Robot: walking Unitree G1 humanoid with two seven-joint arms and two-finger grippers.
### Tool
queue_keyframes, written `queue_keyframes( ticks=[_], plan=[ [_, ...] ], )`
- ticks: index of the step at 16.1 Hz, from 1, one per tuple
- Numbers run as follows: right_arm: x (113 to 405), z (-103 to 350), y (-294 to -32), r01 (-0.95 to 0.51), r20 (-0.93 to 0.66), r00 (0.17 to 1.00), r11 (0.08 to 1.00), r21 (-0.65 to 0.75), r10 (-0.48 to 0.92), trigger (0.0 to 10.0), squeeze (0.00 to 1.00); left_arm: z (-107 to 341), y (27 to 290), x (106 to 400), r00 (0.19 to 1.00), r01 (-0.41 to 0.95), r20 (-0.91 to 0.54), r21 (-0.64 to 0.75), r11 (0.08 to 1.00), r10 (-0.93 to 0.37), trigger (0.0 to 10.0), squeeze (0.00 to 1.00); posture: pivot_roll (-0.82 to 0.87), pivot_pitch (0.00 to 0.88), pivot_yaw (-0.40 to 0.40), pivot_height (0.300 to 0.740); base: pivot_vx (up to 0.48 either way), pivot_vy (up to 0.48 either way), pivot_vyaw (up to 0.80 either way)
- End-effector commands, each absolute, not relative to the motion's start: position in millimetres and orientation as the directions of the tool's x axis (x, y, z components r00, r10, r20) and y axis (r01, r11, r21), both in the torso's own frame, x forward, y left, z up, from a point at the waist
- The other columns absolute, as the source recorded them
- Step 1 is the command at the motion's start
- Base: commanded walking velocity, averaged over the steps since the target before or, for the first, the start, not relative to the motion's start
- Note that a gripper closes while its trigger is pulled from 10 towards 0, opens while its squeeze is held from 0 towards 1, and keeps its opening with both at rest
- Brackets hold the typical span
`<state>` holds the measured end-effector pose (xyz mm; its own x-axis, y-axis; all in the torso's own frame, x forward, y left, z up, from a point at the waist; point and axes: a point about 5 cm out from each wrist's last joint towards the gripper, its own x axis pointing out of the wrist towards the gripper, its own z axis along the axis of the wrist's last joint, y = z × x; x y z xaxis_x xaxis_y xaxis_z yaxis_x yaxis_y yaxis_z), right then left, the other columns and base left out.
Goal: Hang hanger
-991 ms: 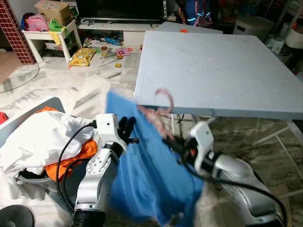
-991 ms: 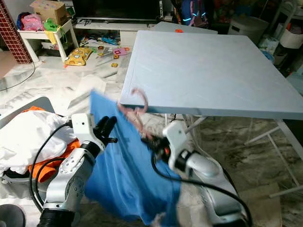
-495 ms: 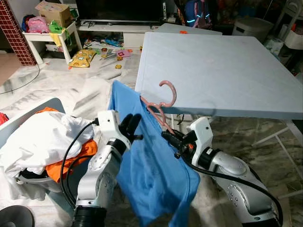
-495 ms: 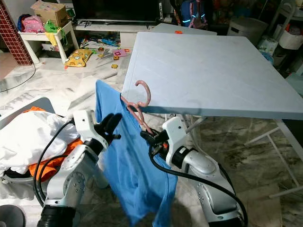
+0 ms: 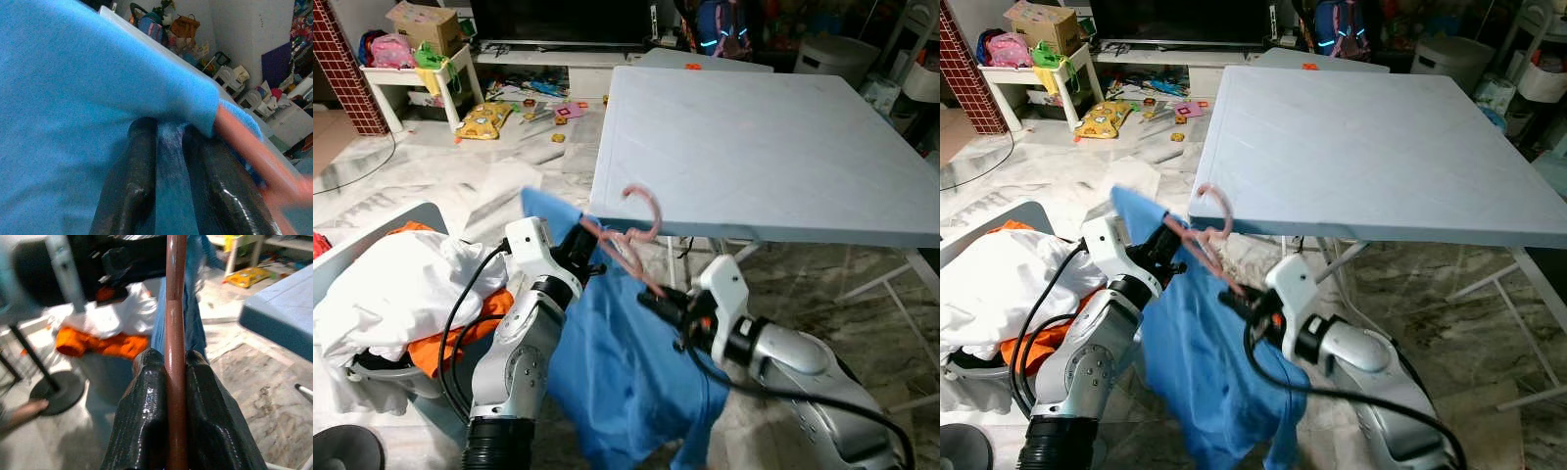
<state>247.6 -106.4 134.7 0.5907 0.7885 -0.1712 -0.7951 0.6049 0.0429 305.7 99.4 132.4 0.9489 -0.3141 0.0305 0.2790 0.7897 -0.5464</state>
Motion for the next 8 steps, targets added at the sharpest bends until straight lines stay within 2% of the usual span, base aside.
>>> queue_keyframes(
  ticks=[1,2,3,8],
  plan=[
    [244,141,-103,-0.823,-0.149,0.558,0.567,0.020,0.816,10.0,0.00,129,87,303,0.945,0.278,0.029,-0.601,0.750,-0.327,4.1,0.00,-0.14,0.000,-0.036,0.740,0.000,0.000,0.00],
    [245,141,-105,-0.822,-0.155,0.561,0.569,0.010,0.813,10.0,0.00,130,89,303,0.946,0.276,0.033,-0.602,0.749,-0.322,1.2,0.00,-0.14,0.000,-0.035,0.740,0.000,0.000,0.00],
    [246,142,-106,-0.822,-0.153,0.562,0.569,0.007,0.813,10.0,0.00,128,91,304,0.952,0.261,0.031,-0.601,0.755,-0.305,0.0,0.00,-0.14,0.000,-0.035,0.740,0.000,0.000,0.00],
    [246,141,-108,-0.827,-0.169,0.556,0.562,-0.015,0.814,10.0,0.00,123,102,306,0.968,0.208,0.003,-0.563,0.800,-0.250,0.0,0.00,-0.14,0.000,-0.035,0.740,0.000,0.000,0.00]
  ],
)
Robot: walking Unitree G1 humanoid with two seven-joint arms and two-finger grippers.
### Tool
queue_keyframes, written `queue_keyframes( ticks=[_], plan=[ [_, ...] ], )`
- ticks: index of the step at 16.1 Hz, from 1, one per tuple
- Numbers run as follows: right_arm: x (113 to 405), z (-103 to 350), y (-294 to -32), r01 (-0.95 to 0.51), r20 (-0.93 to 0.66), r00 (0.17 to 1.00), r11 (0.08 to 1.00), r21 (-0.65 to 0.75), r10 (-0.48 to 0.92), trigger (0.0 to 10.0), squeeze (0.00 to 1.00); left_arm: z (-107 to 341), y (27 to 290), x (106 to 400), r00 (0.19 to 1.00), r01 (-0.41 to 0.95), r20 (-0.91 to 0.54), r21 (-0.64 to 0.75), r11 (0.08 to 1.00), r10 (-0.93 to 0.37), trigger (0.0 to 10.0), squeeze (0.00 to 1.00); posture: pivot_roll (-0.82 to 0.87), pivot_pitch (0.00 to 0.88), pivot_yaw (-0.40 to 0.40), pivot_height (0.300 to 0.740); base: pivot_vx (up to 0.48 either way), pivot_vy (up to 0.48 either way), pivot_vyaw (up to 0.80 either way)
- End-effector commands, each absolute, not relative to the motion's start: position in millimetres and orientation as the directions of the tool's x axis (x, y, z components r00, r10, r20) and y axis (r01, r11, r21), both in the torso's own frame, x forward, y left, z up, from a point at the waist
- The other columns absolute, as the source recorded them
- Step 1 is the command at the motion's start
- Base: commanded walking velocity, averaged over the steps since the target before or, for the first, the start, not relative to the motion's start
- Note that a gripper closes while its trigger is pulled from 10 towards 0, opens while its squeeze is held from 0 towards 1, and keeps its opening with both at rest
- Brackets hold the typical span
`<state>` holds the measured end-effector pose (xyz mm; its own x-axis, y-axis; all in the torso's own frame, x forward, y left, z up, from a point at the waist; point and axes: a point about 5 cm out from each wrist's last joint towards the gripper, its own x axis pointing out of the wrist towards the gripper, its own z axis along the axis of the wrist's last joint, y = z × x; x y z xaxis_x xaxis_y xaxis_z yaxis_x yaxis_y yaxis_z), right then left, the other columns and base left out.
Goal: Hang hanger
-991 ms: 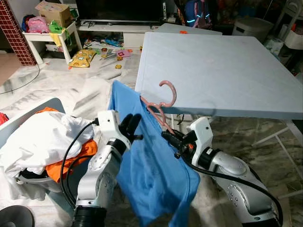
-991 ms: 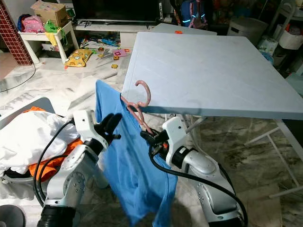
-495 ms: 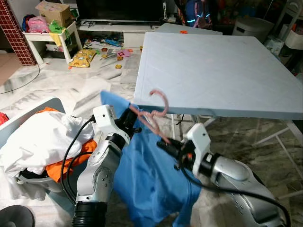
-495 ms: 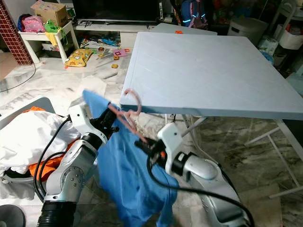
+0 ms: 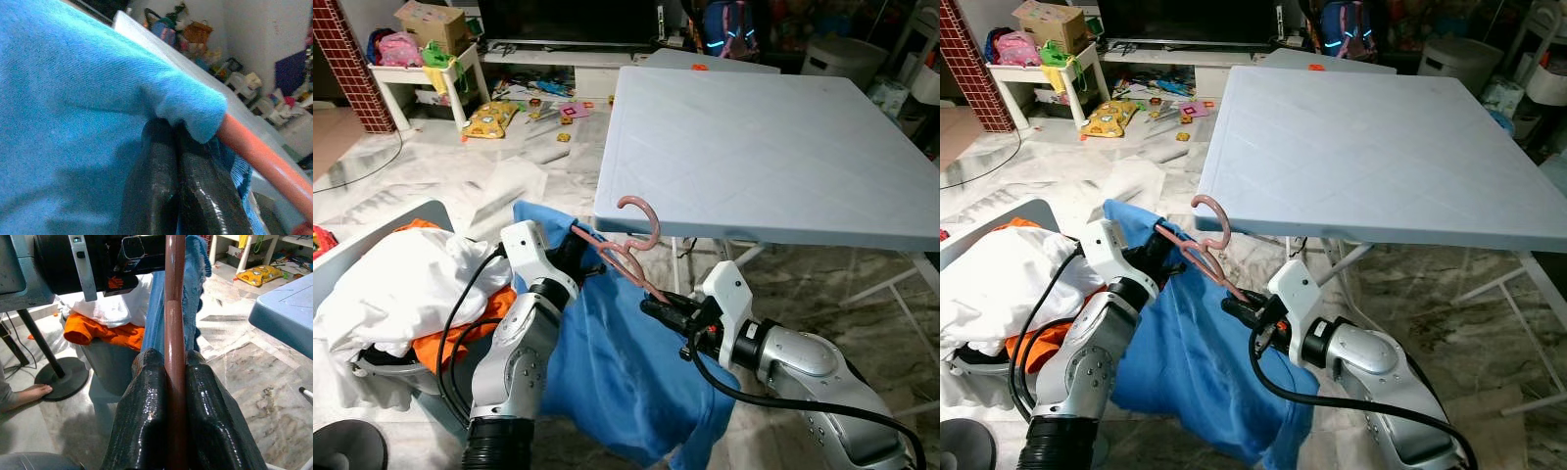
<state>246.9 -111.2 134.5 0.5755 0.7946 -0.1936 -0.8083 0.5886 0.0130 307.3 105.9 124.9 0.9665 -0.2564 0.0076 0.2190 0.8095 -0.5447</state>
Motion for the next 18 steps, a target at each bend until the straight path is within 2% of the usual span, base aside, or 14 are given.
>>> queue_keyframes(
  ticks=[1,3,4,5,7,9,11,18],
  plan=[
    [247,141,-109,-0.823,-0.170,0.562,0.568,-0.017,0.809,10.0,0.00,121,106,306,0.974,0.185,-0.006,-0.549,0.815,-0.225,0.0,0.00,-0.14,0.000,-0.034,0.740,0.000,0.000,0.00],
    [250,141,-112,-0.809,-0.178,0.582,0.587,-0.032,0.793,10.0,0.00,116,123,309,0.992,0.090,-0.033,-0.502,0.860,-0.123,0.0,0.00,-0.14,0.000,-0.035,0.740,0.000,0.000,0.00],
    [255,140,-114,-0.779,-0.180,0.623,0.625,-0.055,0.761,10.0,0.00,116,125,309,0.993,0.083,-0.034,-0.482,0.872,-0.113,9.5,0.61,-0.14,0.000,-0.036,0.740,0.000,0.000,0.00],
    [260,140,-116,-0.749,-0.172,0.659,0.659,-0.067,0.732,10.0,0.00,118,121,309,0.990,0.115,-0.020,-0.478,0.871,-0.142,10.0,1.00,-0.14,0.000,-0.037,0.740,0.000,0.000,0.00],
    [276,145,-118,-0.648,-0.128,0.760,0.758,-0.071,0.637,10.0,0.00,125,98,302,0.965,0.240,0.026,-0.488,0.839,-0.260,10.0,1.00,-0.13,0.000,-0.039,0.740,0.000,0.000,0.00],
    [284,150,-120,-0.587,-0.096,0.808,0.808,-0.052,0.581,10.0,0.00,124,81,296,0.939,0.319,0.038,-0.461,0.828,-0.341,10.0,1.00,-0.13,0.000,-0.040,0.740,0.000,0.000,0.00],
    [287,150,-119,-0.587,-0.096,0.808,0.809,-0.031,0.582,10.0,0.00,127,73,294,0.922,0.368,0.059,-0.437,0.821,-0.382,10.0,1.00,-0.13,0.000,-0.041,0.740,0.000,0.000,0.00],
    [277,148,-111,-0.654,-0.110,0.752,0.756,-0.004,0.650,10.0,0.00,131,77,303,0.931,0.340,0.067,-0.512,0.789,-0.358,10.0,1.00,-0.14,0.000,-0.034,0.740,0.000,0.000,0.00]
  ],
)
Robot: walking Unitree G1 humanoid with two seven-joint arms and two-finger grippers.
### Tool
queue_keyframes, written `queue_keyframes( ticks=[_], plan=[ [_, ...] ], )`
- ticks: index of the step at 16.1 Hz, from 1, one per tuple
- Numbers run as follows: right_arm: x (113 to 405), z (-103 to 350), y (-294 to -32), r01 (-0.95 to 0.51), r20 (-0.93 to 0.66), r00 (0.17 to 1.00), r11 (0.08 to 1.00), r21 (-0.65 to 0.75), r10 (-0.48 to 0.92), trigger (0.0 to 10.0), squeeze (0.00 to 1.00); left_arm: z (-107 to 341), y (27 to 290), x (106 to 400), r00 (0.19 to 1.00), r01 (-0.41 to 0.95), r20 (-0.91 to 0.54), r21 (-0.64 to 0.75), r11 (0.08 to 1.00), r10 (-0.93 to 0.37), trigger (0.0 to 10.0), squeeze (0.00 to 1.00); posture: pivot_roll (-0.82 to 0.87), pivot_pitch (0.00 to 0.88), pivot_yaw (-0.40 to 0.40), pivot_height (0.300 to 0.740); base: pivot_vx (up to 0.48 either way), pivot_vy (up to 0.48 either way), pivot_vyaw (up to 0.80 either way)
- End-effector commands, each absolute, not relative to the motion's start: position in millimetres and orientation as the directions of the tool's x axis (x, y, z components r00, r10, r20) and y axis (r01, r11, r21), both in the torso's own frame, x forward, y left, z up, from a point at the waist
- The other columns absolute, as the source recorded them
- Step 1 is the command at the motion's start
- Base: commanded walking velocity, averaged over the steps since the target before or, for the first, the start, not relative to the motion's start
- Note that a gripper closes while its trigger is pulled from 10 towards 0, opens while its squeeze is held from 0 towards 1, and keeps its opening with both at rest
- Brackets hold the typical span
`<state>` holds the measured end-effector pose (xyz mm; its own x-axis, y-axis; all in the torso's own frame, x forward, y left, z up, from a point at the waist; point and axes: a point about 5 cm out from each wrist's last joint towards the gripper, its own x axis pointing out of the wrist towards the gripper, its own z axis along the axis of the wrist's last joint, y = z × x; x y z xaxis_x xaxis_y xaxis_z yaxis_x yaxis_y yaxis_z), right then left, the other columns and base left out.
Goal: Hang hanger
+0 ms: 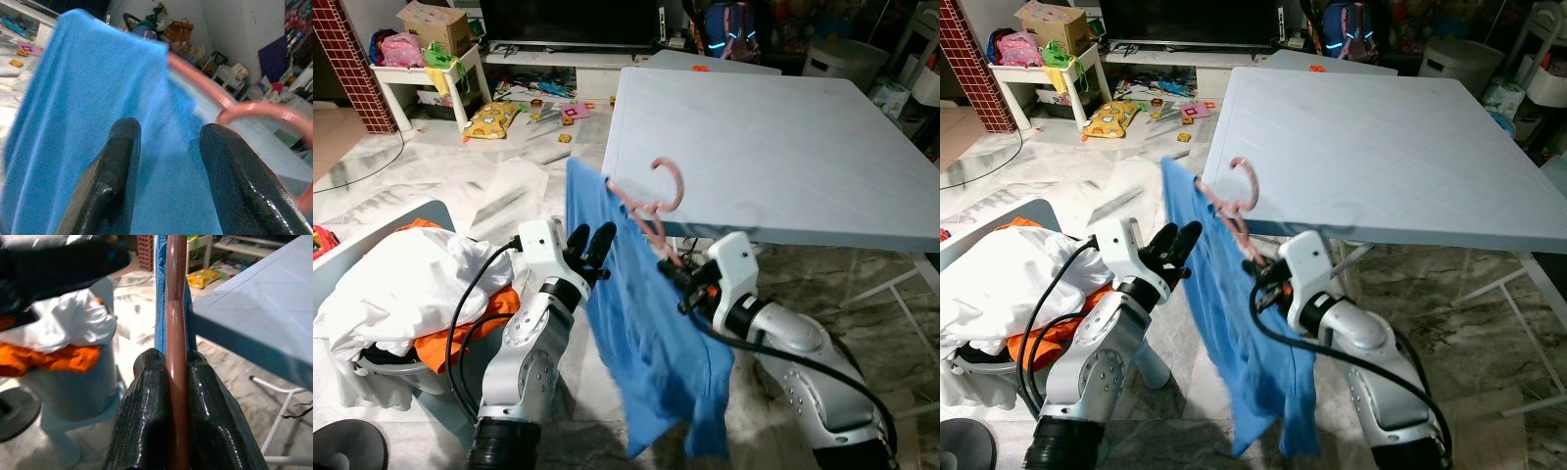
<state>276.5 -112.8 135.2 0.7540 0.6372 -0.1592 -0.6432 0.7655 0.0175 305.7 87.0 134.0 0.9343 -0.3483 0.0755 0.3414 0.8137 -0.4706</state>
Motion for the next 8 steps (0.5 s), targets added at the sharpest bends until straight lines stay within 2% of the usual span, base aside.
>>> queue_keyframes(
  ticks=[1,8],
  plan=[
    [274,147,-108,-0.674,-0.113,0.733,0.738,0.005,0.671,10.0,0.00,131,73,303,0.925,0.352,0.066,-0.517,0.780,-0.373,10.0,1.00,-0.14,0.000,-0.034,0.740,0.000,0.000,0.00],
    [263,153,-104,-0.764,-0.112,0.641,0.645,0.004,0.760,10.0,0.00,125,78,309,0.939,0.304,0.019,-0.514,0.802,-0.344,10.0,1.00,-0.14,0.000,-0.032,0.740,0.000,0.000,0.00]
  ],
)
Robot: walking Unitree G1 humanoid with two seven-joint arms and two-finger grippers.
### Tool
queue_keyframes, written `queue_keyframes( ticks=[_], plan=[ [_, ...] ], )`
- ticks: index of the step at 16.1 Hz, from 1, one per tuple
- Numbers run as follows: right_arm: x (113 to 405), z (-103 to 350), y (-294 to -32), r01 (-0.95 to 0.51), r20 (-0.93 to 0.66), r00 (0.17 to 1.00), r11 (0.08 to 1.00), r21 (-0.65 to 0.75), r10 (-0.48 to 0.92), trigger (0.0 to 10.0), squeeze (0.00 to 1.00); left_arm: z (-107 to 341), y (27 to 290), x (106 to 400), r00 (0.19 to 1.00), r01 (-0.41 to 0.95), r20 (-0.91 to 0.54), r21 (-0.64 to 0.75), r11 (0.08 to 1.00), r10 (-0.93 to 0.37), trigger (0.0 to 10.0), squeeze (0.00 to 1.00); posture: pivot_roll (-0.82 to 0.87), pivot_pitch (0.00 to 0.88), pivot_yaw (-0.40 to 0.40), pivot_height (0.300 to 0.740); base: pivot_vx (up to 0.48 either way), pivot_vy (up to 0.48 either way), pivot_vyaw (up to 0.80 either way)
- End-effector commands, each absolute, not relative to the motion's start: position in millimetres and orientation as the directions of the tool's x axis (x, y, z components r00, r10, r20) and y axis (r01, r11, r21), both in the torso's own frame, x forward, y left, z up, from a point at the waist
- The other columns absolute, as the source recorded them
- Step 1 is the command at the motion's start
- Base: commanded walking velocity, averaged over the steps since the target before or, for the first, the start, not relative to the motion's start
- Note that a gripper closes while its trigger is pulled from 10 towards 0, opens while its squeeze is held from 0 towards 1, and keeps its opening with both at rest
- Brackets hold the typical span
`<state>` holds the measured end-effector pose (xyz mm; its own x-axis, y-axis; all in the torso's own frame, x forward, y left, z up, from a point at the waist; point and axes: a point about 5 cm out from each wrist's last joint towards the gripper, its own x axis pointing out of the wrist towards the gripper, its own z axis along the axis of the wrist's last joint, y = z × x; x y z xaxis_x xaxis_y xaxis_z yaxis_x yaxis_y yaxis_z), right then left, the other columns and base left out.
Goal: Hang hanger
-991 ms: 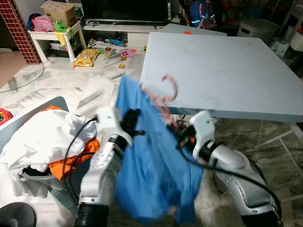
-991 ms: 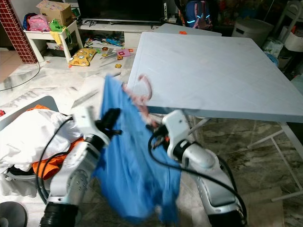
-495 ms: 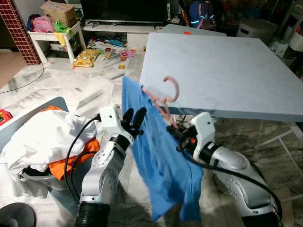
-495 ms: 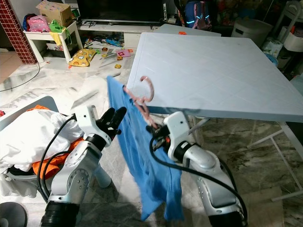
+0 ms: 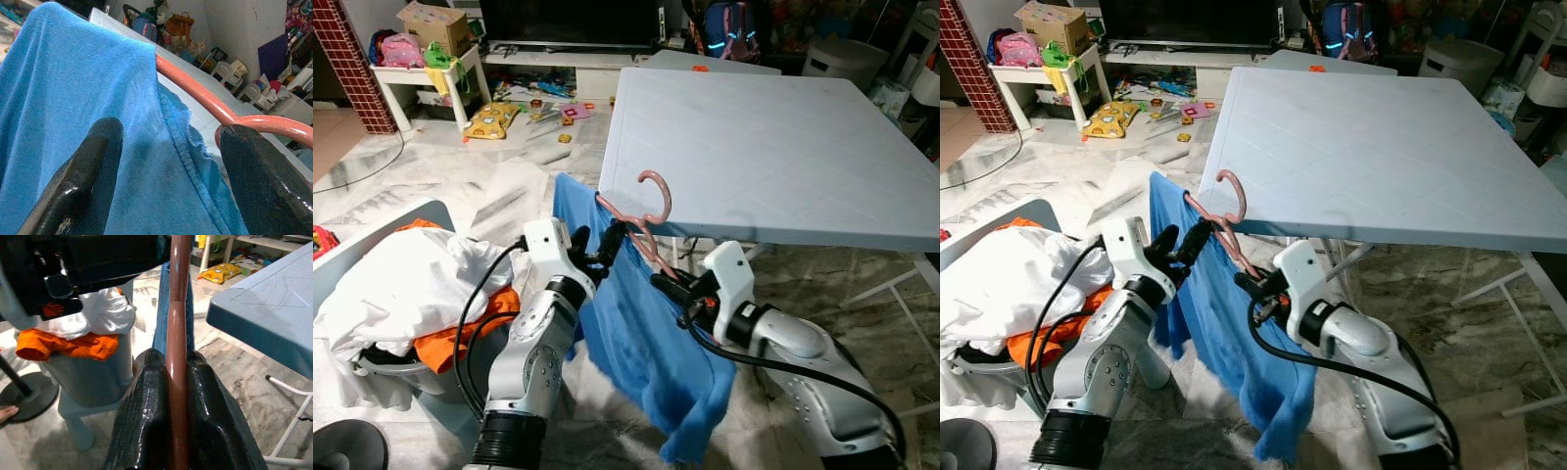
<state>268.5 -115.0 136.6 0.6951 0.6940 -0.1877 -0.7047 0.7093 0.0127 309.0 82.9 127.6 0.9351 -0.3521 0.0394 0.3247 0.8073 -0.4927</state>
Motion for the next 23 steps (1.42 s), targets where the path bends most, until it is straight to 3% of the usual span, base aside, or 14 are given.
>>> queue_keyframes(
  ticks=[1,5,6,7,8,9,13,23],
  plan=[
    [260,154,-104,-0.784,-0.112,0.616,0.621,0.006,0.779,10.0,0.00,124,79,310,0.942,0.294,0.013,-0.511,0.808,-0.335,10.0,1.00,-0.14,0.000,-0.031,0.740,0.000,0.000,0.00],
    [248,159,-101,-0.849,-0.120,0.520,0.527,0.029,0.845,10.0,0.00,121,84,315,0.953,0.254,-0.012,-0.510,0.822,-0.303,10.0,1.00,-0.15,0.000,-0.031,0.740,0.000,0.000,0.00],
    [250,159,-103,-0.835,-0.120,0.545,0.550,0.011,0.830,10.0,0.00,121,81,315,0.945,0.275,-0.012,-0.507,0.817,-0.325,10.0,1.00,-0.15,0.000,-0.031,0.740,0.000,0.000,0.00],
    [258,160,-107,-0.795,-0.105,0.604,0.606,-0.012,0.790,10.0,0.00,121,75,311,0.928,0.320,-0.009,-0.490,0.811,-0.372,10.0,0.55,-0.15,0.000,-0.032,0.740,0.000,0.000,0.00],
    [264,162,-109,-0.758,-0.091,0.651,0.652,-0.029,0.753,10.0,0.00,121,72,308,0.914,0.353,-0.010,-0.474,0.807,-0.406,10.0,0.00,-0.15,0.000,-0.032,0.740,0.000,0.000,0.00],
    [274,166,-114,-0.698,-0.066,0.716,0.715,-0.042,0.695,10.0,0.00,117,68,302,0.897,0.389,-0.020,-0.433,0.813,-0.441,10.0,0.00,-0.14,0.000,-0.033,0.740,0.000,0.000,0.00],
    [288,174,-118,-0.613,-0.015,0.790,0.789,-0.046,0.613,10.0,0.00,115,66,299,0.890,0.407,-0.029,-0.402,0.820,-0.456,10.0,0.00,-0.14,0.000,-0.039,0.740,0.000,0.000,0.00],
    [275,155,-110,-0.670,-0.074,0.741,0.742,-0.023,0.667,10.0,0.00,128,62,305,0.890,0.416,0.016,-0.435,0.798,-0.455,10.0,0.00,-0.15,0.000,-0.035,0.740,0.000,0.000,0.00]
  ],
)
